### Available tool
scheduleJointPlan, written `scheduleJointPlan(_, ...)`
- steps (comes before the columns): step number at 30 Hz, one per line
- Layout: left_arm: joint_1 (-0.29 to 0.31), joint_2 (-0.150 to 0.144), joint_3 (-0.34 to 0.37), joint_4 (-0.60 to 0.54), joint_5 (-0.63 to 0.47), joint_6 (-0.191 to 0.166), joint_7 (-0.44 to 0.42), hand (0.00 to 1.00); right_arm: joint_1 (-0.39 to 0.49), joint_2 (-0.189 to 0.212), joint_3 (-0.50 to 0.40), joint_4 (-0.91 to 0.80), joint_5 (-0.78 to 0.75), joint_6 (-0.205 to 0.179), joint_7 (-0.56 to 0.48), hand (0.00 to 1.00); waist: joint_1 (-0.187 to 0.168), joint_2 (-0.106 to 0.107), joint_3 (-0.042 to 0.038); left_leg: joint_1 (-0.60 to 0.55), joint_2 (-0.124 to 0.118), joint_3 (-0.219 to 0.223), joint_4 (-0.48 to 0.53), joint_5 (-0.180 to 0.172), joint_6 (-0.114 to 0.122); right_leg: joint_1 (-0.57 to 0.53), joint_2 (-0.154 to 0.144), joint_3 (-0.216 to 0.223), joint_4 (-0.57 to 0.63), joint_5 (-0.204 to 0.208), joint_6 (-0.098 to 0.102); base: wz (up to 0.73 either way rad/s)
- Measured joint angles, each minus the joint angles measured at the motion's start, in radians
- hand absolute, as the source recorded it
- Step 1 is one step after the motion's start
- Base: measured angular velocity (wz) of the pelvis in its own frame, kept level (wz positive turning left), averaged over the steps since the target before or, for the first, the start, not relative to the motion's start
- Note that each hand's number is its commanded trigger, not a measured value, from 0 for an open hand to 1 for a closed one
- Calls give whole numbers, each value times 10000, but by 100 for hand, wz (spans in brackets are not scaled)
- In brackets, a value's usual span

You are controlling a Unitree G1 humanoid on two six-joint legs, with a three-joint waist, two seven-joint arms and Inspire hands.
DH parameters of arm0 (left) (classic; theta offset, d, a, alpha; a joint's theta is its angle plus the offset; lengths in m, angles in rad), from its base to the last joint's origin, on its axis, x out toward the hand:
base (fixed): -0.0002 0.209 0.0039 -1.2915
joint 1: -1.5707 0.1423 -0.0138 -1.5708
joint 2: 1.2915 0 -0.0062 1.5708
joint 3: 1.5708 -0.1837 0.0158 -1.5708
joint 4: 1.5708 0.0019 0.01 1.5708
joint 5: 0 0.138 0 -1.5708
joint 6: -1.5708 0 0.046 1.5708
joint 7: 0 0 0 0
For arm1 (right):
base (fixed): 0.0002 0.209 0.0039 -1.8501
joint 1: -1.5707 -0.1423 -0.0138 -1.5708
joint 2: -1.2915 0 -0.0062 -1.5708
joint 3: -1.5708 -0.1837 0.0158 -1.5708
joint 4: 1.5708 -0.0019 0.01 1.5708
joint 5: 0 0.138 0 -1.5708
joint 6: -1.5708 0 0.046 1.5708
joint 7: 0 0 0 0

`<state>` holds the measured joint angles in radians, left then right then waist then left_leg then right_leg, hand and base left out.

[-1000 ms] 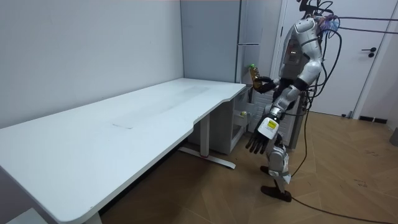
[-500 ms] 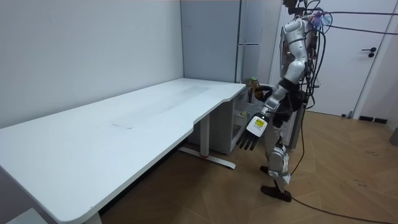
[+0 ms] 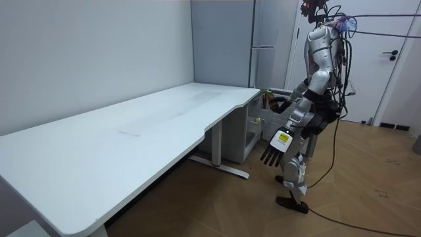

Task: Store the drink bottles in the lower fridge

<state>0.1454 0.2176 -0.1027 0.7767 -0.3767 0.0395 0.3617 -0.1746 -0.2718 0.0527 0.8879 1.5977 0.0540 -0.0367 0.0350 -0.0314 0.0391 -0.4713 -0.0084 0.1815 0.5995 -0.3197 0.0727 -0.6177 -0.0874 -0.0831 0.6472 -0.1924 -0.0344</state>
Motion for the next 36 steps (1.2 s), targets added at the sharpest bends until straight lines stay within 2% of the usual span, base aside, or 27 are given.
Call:
scheduleJointPlan(6, -224, 33, -93, -5, -4, -8, 238, 0, -782, -358, -199, 540, 43, -9, -311, 100, 29, -121, -7, -1202, -29, -59, 766, -44, 73, -1101, -139, -21, 573, 40, -28, 7)
scheduleJointPlan(12, -657, 65, -448, -33, 5, -43, 253, 0, -1481, -670, -315, 798, 108, -16, -482, 100, 327, -152, -2, -2075, -43, -56, 1337, -111, 168, -1909, -168, -11, 1025, 36, -20, 3)
scheduleJointPlan(17, -633, 341, -630, -208, 177, -33, 305, 0, -2233, -896, -383, 910, 130, 3, -595, 100, 470, -190, 20, -2734, -89, -80, 1614, -125, 214, -2539, -281, -21, 1298, 14, -2, 7)
scheduleJointPlan(23, -698, 446, -809, -637, 176, -53, 748, 0, -2896, -963, -659, 942, 671, 2, -858, 100, 515, -250, 56, -3459, -200, -226, 1880, -125, 229, -3216, -495, -172, 1612, -74, -39, 12)
scheduleJointPlan(33, -712, 544, -1316, -847, 208, -56, 1087, 0, -3396, -979, -1056, 1323, 859, 2, -989, 100, 545, -308, 130, -4015, -223, -258, 2013, -182, 286, -3746, -539, -235, 1741, -155, -12, 2)
scheduleJointPlan(34, -722, 578, -1328, -857, 235, -56, 1087, 0, -3554, -979, -1057, 1327, 856, 2, -1075, 31, 541, -313, 142, -4096, -224, -256, 2012, -181, 285, -3830, -569, -234, 1749, -156, -12, 0)
scheduleJointPlan(35, -750, 601, -1328, -845, 260, -56, 1087, 0, -3697, -985, -1058, 1326, 854, 2, -1100, 0, 541, -321, 154, -4148, -231, -245, 2016, -180, 284, -3897, -617, -237, 1794, -169, -33, 4)
scheduleJointPlan(36, -756, 610, -1326, -852, 279, -52, 1086, 0, -3762, -989, -1070, 1324, 854, 7, -1131, 0, 540, -323, 154, -4171, -243, -246, 2020, -180, 283, -3932, -641, -244, 1848, -186, -40, 7)
